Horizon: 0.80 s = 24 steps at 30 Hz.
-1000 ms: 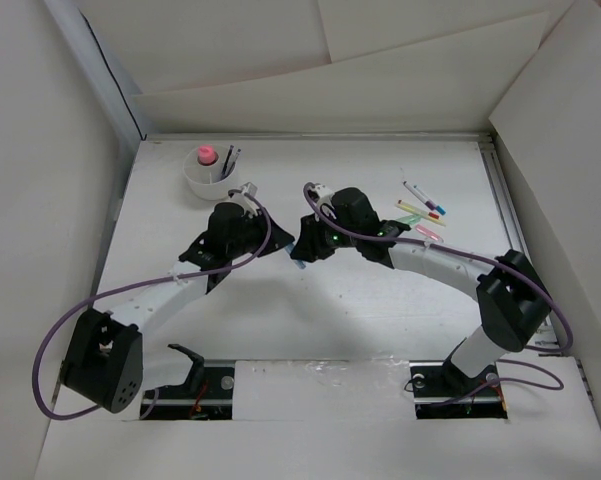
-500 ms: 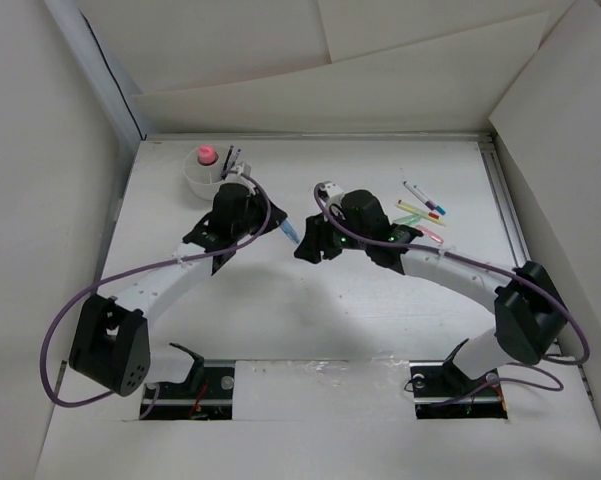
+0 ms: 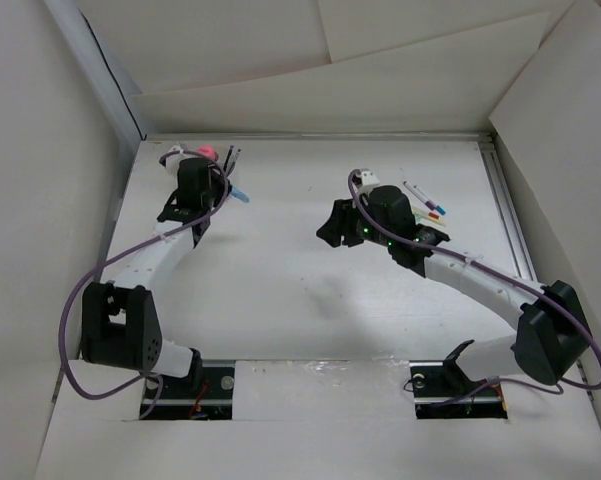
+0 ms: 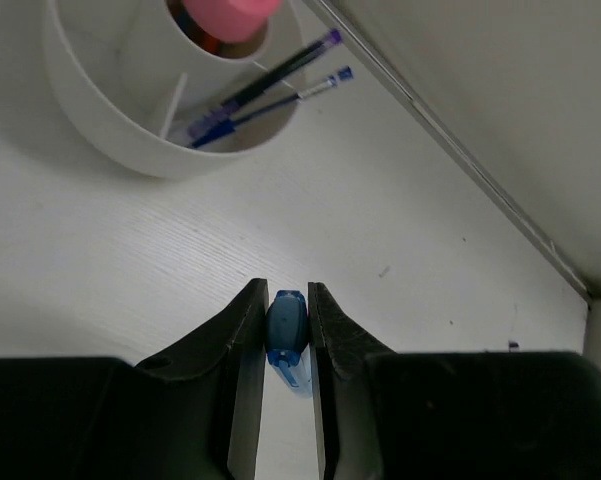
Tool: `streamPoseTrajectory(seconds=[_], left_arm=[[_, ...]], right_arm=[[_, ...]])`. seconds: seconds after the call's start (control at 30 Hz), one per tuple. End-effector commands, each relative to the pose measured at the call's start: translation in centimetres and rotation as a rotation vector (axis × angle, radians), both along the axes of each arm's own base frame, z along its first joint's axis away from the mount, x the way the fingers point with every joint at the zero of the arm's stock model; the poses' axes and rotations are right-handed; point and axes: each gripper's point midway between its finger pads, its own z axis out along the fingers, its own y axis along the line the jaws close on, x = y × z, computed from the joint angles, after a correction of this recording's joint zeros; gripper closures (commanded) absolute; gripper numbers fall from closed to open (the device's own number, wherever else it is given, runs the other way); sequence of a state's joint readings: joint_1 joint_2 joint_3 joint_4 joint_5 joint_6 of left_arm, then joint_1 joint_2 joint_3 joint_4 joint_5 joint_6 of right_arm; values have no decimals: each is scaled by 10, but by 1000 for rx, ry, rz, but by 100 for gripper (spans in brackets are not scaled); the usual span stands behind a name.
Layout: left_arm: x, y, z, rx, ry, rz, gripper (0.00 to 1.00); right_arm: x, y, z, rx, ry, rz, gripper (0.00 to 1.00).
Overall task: Sort the stationery into containers
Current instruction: Place the stationery into the container
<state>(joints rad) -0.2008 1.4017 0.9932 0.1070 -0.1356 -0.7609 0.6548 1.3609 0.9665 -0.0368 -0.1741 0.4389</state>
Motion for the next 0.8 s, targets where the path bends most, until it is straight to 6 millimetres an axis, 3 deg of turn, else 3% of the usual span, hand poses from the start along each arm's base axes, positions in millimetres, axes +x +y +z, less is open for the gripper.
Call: streamPoseTrajectory(seconds=[0.0, 0.1, 0.13, 0.17, 0.23, 0.27, 0.37, 0.43, 0.53, 0.57, 0.63, 0.7, 0.77], left_arm=[[18, 45, 25, 8, -57, 173, 100], [24, 72, 35, 13, -59, 222, 100], [27, 90, 31, 26, -43, 258, 100], [29, 100, 42, 30, -54, 286, 100], [34, 125, 38, 61, -34, 342, 100], [38, 132, 45, 76, -43, 359, 100], [43, 148, 41, 146, -10, 399, 100], [50, 153, 47, 172, -15, 415, 100], [59, 158, 43, 200, -3, 426, 100], [61, 160, 32, 217, 24, 427, 100], [71, 161, 41, 213, -1, 430, 100], [78, 163, 31, 231, 21, 431, 100], [85, 163, 33, 230, 14, 432, 100]], right_arm=[[7, -1, 20, 48, -51, -28, 42], [7, -1, 20, 48, -51, -28, 42], [7, -1, 20, 48, -51, -28, 42], [7, -1, 20, 48, -51, -28, 42], [7, -1, 20, 48, -51, -28, 42], [7, -1, 20, 48, -51, -28, 42], [7, -1, 20, 48, -51, -28, 42], [7, -1, 17, 48, -51, -28, 42], [7, -1, 17, 48, -51, -28, 42], [7, 1, 20, 56, -56, -20, 42], [7, 1, 20, 56, -56, -19, 42], [6, 1, 17, 55, -55, -19, 42], [6, 1, 17, 55, -55, -19, 42]])
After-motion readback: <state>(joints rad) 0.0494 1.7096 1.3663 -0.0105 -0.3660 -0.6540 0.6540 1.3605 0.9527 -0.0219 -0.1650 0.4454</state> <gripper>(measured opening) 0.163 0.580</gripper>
